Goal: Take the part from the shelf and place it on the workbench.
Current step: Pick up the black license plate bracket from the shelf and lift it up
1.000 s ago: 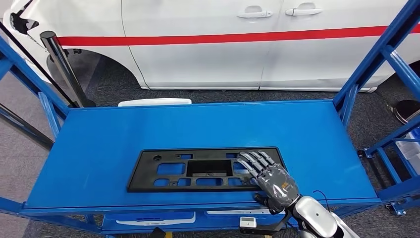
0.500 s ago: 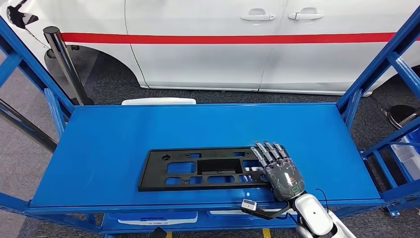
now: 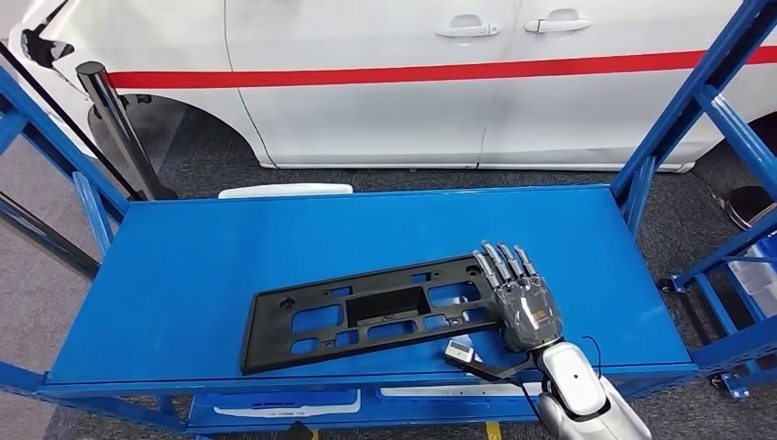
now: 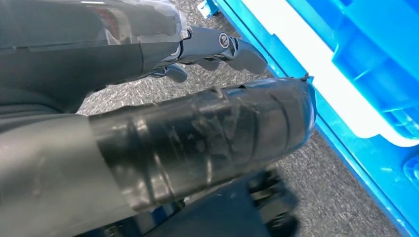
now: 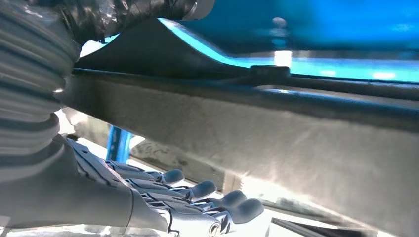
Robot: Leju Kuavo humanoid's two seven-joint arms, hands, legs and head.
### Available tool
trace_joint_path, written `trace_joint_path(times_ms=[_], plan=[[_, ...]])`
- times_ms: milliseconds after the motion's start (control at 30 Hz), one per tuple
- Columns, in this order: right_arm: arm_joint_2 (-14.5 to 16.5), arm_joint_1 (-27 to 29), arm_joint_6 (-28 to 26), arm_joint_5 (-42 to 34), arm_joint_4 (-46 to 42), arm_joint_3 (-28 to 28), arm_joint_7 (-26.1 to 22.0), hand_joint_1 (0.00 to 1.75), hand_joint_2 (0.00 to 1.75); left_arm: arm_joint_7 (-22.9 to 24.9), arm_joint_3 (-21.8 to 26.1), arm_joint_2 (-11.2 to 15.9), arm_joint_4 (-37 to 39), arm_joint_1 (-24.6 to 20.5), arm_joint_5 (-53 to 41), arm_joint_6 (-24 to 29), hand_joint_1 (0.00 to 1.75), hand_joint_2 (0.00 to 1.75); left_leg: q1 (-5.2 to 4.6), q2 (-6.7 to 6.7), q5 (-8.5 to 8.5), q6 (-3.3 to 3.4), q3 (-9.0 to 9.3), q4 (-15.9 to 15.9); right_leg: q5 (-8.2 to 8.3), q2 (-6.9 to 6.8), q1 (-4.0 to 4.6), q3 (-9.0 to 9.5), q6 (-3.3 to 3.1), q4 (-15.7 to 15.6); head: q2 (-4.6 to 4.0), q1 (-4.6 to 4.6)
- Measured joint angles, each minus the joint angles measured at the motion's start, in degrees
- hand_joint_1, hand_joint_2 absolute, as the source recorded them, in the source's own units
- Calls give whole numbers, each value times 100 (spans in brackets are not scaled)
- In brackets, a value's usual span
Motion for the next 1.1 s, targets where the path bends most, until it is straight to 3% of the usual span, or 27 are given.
trace_joint_path(times_ms=[67,100,167,233,367,433,467,533,567,600,700,767,833,900,933,1033,1067,1100], plan=[[82,-55,-78,-106,173,-34,-166,0,175,14,0,1,0,6,-22,0,0,0,15,1,-10,-16,-120,275,0,7,1,3,0,4,0,1],[124,-81,-111,-161,244,-53,-244,0,175,17,1,2,0,4,-32,0,0,0,21,2,134,-14,-27,92,-1,14,-1,8,1,8,0,0],[187,-126,-143,-265,341,-84,-376,0,175,20,1,2,0,-10,-45,0,0,0,23,8,494,5,356,-685,-11,31,1,16,22,30,0,0],[216,-164,-146,-327,410,-104,-446,0,175,20,1,2,0,-29,-50,0,0,0,9,6,659,46,615,-1232,-19,50,22,8,81,53,0,3],[243,-205,-150,-361,503,-124,-462,0,175,23,1,1,0,-40,-57,0,0,0,14,5,725,181,646,-1363,-28,55,29,-23,214,62,0,8],[253,-219,-151,-364,545,-138,-464,0,175,23,1,1,0,-47,-59,0,0,0,35,19,770,247,649,-1411,-283,45,15,-197,257,439,0,11],[259,-222,-151,-365,569,-142,-468,16,175,23,1,1,0,-48,-60,0,0,0,31,24,777,261,642,-1415,-477,40,11,-358,275,796,0,12],[268,-219,-145,-379,610,-142,-490,93,175,24,1,1,0,-42,-61,0,0,0,22,29,780,268,628,-1412,-762,40,2,-700,302,1519,0,12],[269,-216,-140,-395,628,-142,-510,134,175,24,1,2,0,-39,-61,0,0,0,19,28,779,268,628,-1410,-754,40,-2,-771,306,1658,0,12],[271,-216,-135,-420,642,-142,-541,160,175,24,1,3,0,-39,-61,0,0,0,18,25,777,264,633,-1407,-636,40,-5,-732,303,1568,0,13],[272,-223,-121,-509,656,-142,-680,165,175,24,1,3,0,-46,-64,0,0,0,6,16,747,220,644,-1376,-86,39,1,-205,254,440,0,13],[274,-223,-77,-571,658,-140,-795,164,175,24,0,3,0,-52,-73,1,0,0,-15,12,735,166,621,-1355,-1,39,28,-42,207,63,0,9],[275,-221,8,-638,660,-137,-897,162,175,24,0,3,0,-55,-80,4,0,0,-20,7,736,106,609,-1360,0,39,36,-47,152,51,0,5],[277,-235,105,-695,658,-134,-971,164,175,22,1,3,0,-58,-81,11,0,0,-7,6,628,47,558,-1231,20,25,12,-39,78,24,0,3],[278,-248,147,-719,658,-132,-1002,166,175,21,1,4,0,-60,-81,15,0,0,1,6,484,20,461,-1009,29,14,-1,-34,43,9,0,2],[280,-291,243,-782,660,-116,-1073,172,175,20,0,4,0,-53,-80,16,0,0,14,8,-37,-29,-54,109,29,-10,7,-42,2,10,0,0],[280,-307,268,-800,661,-107,-1093,173,175,20,1,4,0,-46,-80,16,0,0,15,8,-59,-34,-148,304,27,-13,10,-41,1,14,0,-1],[280,-325,289,-815,663,-98,-1114,174,175,20,1,4,0,-41,-79,15,0,0,15,9,26,-32,-141,286,26,-13,11,-36,1,18,0,-1]])
